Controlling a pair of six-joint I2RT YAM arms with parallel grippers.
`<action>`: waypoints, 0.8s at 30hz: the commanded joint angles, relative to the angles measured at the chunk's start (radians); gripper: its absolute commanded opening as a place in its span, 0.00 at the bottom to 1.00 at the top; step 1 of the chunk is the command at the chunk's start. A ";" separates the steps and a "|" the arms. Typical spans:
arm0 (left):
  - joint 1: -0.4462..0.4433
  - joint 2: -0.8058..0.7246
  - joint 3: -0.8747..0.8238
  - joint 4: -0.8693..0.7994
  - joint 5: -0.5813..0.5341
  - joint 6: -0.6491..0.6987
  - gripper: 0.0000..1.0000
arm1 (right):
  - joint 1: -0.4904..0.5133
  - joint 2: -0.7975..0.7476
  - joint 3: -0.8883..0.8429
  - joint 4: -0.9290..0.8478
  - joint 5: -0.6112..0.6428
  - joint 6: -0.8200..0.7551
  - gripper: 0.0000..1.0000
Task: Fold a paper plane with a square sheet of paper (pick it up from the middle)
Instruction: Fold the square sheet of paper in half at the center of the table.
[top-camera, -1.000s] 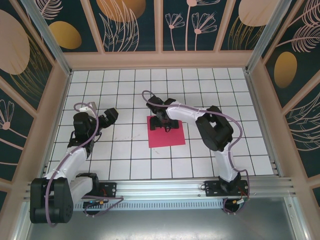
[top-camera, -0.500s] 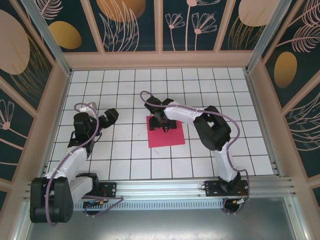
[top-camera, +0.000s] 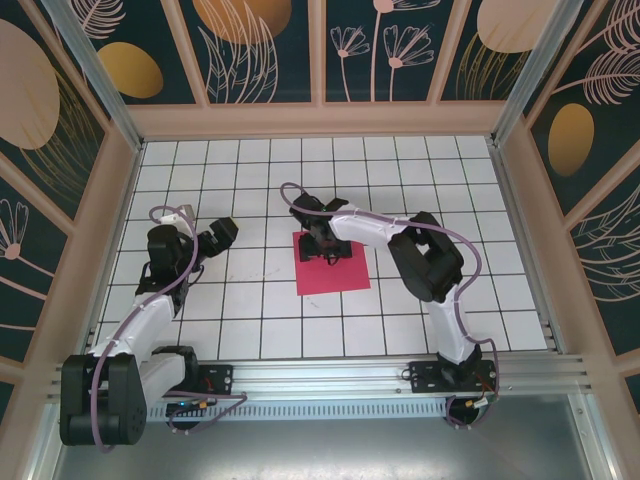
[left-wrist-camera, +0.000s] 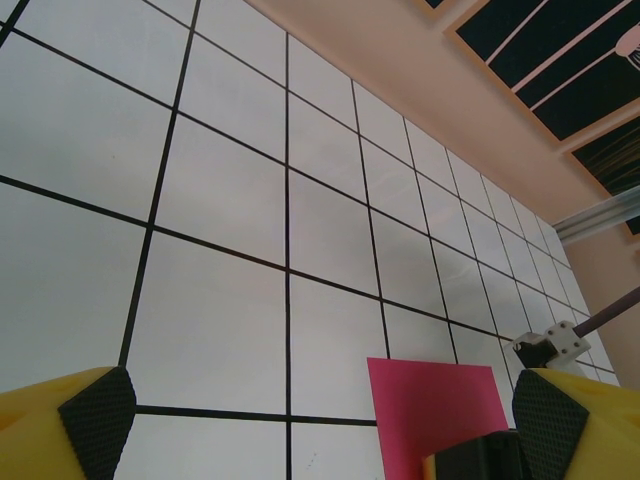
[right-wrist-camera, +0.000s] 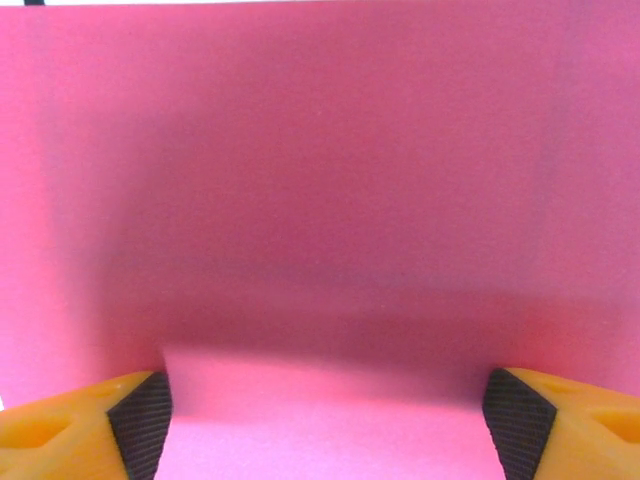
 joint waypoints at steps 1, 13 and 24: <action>0.005 -0.005 -0.003 0.006 0.025 0.010 0.99 | 0.005 -0.022 0.025 -0.062 -0.016 -0.014 0.92; 0.005 -0.005 0.008 -0.016 0.041 0.017 0.98 | -0.018 0.006 0.095 -0.207 -0.027 -0.043 0.97; 0.004 0.002 0.011 -0.025 0.047 0.022 0.99 | -0.018 0.088 0.035 -0.154 -0.057 -0.039 0.99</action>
